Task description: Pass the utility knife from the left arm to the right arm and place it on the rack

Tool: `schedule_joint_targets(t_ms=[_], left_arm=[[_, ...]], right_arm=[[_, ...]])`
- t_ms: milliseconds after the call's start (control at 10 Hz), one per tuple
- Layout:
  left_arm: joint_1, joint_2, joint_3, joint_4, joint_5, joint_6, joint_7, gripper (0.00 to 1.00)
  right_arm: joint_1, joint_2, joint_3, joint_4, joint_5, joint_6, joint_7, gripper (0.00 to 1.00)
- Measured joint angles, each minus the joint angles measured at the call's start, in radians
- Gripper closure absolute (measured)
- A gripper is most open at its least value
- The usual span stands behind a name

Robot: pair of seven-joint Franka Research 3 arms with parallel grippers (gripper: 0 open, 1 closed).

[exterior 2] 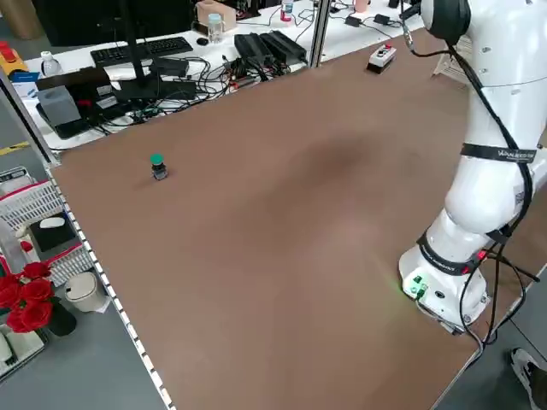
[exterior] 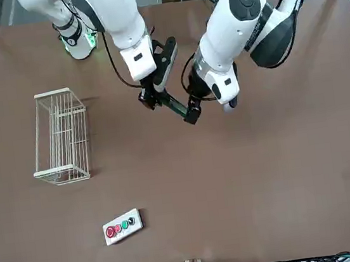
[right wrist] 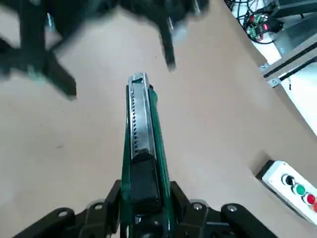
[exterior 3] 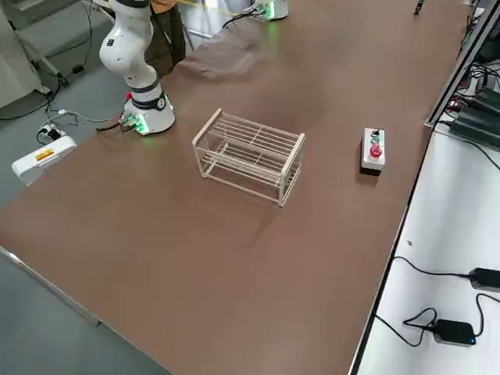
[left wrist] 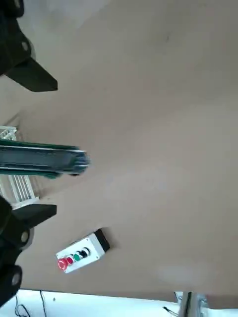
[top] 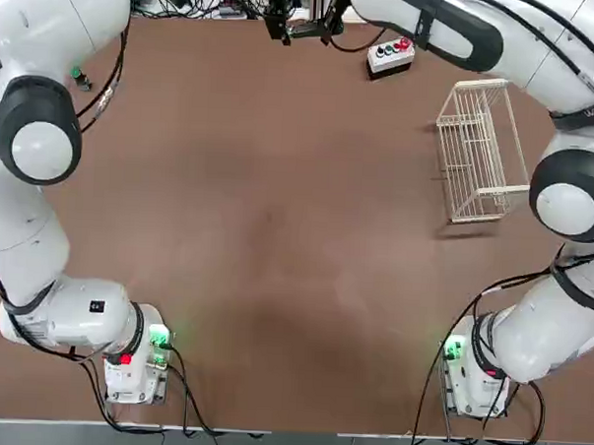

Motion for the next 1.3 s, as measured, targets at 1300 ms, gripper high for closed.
schedule_joint_targets(t_ms=[1300], left_arm=[[0.685, -0.049, -0.286, 0.002, 0.132, -0.388, 0.796, 0.00]], right_arm=[[-0.194, -0.457, -0.519, -0.643, 0.222, -0.029, 0.110, 0.59]])
